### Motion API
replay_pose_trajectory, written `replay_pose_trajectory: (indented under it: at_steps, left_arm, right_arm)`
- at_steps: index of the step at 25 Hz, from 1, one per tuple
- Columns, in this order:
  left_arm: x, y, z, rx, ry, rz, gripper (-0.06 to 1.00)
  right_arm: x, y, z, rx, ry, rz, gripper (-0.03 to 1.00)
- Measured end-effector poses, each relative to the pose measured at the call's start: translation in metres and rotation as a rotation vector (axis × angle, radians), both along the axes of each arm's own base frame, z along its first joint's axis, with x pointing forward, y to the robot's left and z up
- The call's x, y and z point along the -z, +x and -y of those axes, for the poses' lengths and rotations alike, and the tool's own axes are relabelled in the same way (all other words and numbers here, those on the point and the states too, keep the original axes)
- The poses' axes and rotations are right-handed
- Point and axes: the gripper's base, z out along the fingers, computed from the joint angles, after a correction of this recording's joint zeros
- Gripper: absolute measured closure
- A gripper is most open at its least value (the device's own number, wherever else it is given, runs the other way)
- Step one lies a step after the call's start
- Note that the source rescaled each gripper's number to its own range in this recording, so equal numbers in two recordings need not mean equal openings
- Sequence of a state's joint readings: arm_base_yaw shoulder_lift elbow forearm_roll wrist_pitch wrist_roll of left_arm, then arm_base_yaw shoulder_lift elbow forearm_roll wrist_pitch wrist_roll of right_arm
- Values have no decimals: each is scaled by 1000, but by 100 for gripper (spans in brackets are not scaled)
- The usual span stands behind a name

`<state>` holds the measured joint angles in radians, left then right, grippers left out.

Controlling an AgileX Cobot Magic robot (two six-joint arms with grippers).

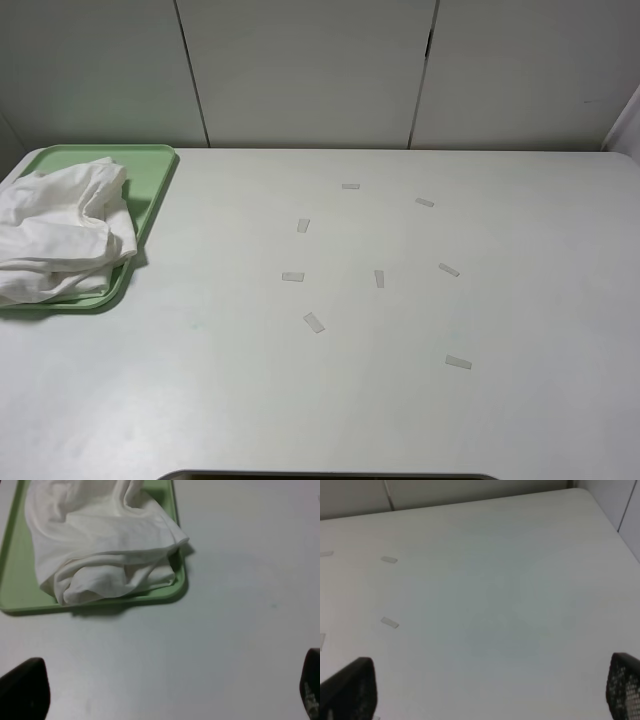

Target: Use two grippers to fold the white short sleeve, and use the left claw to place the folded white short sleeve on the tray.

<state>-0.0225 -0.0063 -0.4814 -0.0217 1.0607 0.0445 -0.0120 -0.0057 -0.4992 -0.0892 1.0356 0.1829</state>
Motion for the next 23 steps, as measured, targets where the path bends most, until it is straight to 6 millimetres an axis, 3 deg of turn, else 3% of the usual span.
replay_pose_trajectory:
  at_steps: [23]
  left_arm:
    - [0, 0, 0, -1, 2, -1, -6]
  right_arm:
    - [0, 0, 0, 0, 0, 0, -3]
